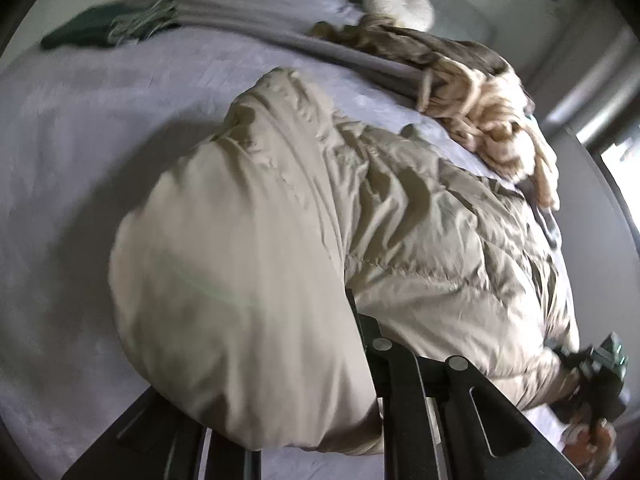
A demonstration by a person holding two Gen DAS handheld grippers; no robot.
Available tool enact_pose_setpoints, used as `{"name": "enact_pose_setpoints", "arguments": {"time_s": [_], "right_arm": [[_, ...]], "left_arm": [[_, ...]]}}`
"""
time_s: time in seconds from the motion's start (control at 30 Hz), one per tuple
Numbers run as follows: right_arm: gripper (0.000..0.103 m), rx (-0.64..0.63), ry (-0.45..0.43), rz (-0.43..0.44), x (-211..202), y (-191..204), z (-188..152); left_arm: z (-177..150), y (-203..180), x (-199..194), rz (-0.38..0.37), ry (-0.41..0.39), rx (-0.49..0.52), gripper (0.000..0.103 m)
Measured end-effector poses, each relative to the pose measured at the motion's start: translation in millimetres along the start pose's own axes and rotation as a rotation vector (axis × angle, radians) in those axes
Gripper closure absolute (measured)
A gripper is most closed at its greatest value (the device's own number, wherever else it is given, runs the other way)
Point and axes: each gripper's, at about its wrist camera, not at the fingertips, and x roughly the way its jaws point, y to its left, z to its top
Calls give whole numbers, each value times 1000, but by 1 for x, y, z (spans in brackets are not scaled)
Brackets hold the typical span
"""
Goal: Fold large clothes
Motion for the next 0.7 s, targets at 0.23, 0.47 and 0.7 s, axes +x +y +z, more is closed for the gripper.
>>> {"name": "enact_pose_setpoints", "arguments": {"time_s": [0.23,0.47,0.7], "right_arm": [[78,-24,20,-31,-25,0,-38],[78,-16,83,-64,-63,-22,-89],[75,39,159,-70,-100,-65,-139]], "left_arm": [[-32,7,-42,-19,32,54,85],[-111,25,-95,5,99,30,84],[-178,44,-113,50,182,-44,78]]}}
